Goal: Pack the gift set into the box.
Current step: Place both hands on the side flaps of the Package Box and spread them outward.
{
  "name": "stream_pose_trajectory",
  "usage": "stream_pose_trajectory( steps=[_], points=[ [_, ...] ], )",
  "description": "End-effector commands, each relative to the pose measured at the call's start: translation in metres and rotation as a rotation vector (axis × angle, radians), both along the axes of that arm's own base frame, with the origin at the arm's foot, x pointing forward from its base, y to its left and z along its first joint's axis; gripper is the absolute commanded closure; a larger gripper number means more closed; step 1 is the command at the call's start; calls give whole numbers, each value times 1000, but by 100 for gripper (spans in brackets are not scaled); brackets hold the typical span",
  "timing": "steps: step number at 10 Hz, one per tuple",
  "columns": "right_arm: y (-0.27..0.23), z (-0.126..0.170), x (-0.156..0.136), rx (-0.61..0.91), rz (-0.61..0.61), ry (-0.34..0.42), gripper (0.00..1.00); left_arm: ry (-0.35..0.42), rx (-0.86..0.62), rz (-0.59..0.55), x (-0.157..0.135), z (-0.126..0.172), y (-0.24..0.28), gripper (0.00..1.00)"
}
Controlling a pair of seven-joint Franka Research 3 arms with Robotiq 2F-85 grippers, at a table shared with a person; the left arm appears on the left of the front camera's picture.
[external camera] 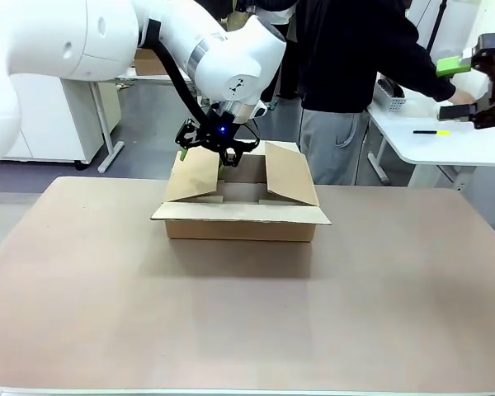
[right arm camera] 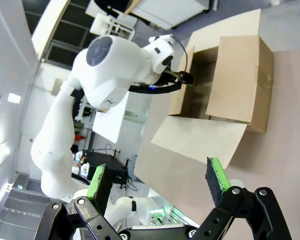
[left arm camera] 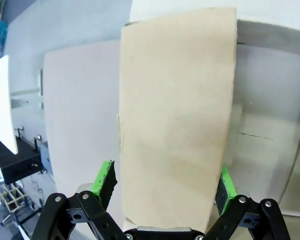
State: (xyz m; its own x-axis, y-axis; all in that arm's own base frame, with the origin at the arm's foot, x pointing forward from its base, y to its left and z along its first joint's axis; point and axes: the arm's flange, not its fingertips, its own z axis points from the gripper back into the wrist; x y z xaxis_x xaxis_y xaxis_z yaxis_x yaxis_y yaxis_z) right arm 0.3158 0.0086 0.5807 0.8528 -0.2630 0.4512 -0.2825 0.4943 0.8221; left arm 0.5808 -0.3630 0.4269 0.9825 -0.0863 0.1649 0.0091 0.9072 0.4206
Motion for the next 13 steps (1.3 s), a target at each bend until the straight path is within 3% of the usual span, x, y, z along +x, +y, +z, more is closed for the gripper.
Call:
stream_pose_trajectory(
  steps=[1, 5, 13],
  points=[
    [2, 1, 4, 15, 10, -32, 0, -28, 7, -40, 0, 18, 18, 0],
    [2, 1, 4, 15, 10, -32, 0, -84, -21, 75, 0, 40, 54, 0],
    [2, 1, 4, 15, 10, -32, 0, -70, -246, 245, -3, 62, 156, 0]
  ],
)
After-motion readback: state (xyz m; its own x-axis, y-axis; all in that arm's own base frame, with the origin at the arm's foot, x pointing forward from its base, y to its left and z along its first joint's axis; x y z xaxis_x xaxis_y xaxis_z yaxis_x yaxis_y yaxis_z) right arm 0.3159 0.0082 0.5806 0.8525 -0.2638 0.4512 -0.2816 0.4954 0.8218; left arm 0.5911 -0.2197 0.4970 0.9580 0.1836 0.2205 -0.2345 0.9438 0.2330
